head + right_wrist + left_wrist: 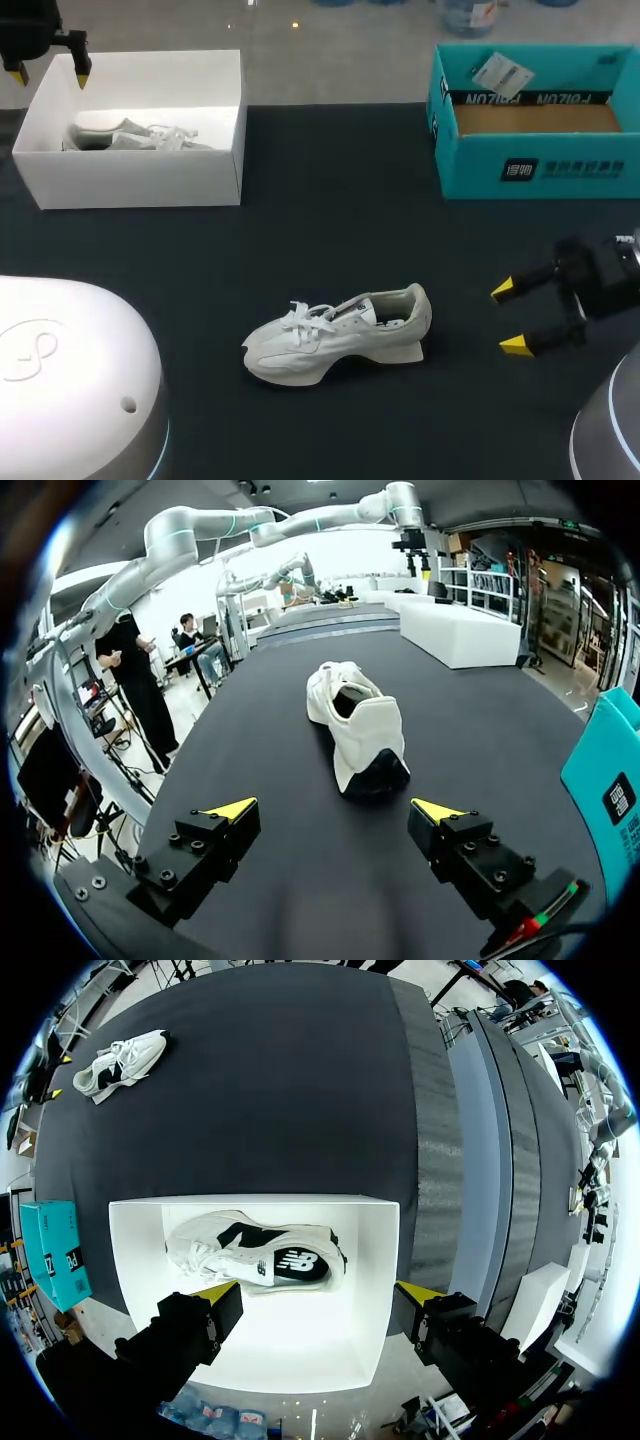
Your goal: Take the shoe out of the shoebox, open the shoe tongue, remove and reinsert the insole, then place the shoe into the shoebox
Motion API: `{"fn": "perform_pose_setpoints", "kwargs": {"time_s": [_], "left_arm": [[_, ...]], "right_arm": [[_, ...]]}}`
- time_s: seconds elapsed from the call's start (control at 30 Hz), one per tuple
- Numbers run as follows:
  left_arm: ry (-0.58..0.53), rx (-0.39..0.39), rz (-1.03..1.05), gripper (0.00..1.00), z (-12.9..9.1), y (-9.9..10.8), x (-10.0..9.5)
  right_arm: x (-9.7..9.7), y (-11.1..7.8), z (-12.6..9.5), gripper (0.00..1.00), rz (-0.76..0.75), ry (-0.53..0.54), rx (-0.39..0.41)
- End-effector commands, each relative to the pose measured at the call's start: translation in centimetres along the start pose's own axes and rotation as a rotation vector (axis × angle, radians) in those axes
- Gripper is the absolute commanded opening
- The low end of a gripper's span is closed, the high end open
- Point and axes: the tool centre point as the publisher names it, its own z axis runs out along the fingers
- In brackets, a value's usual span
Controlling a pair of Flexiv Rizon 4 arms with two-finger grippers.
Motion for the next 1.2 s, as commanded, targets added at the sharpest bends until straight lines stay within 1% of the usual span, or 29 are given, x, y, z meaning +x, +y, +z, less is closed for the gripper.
{"fn": "perform_pose_setpoints", "kwargs": {"time_s": [0.03, 0.17, 0.33, 0.7, 0.83, 1.0, 1.2], "left_arm": [[0.002, -0.003, 0.001, 1.00, 0.0, -0.1, 0.0], [0.002, -0.003, 0.001, 1.00, 0.0, -0.1, 0.0], [0.002, -0.003, 0.001, 1.00, 0.0, -0.1, 0.0], [0.002, -0.003, 0.001, 1.00, 0.0, -0.1, 0.0], [0.002, -0.003, 0.001, 1.00, 0.0, -0.1, 0.0], [0.002, -0.003, 0.001, 1.00, 0.0, -0.1, 0.0], [0.002, -0.003, 0.001, 1.00, 0.0, -0.1, 0.0]], "right_arm": [[-0.2, -0.2, 1.5, 1.00, 0.013, 0.000, -0.008], [-0.3, -0.2, 2.1, 1.00, 0.016, -0.006, -0.006], [-0.4, -0.2, 2.2, 1.00, -0.017, -0.030, 0.012], [-0.7, -0.4, 2.2, 1.00, -0.091, -0.065, -0.027], [-1.0, -0.3, 2.4, 1.00, -0.120, -0.060, -0.030], [-1.3, -0.4, 3.0, 1.00, -0.155, -0.054, -0.068], [-1.8, -0.3, 3.6, 1.00, -0.171, -0.034, -0.073]]}}
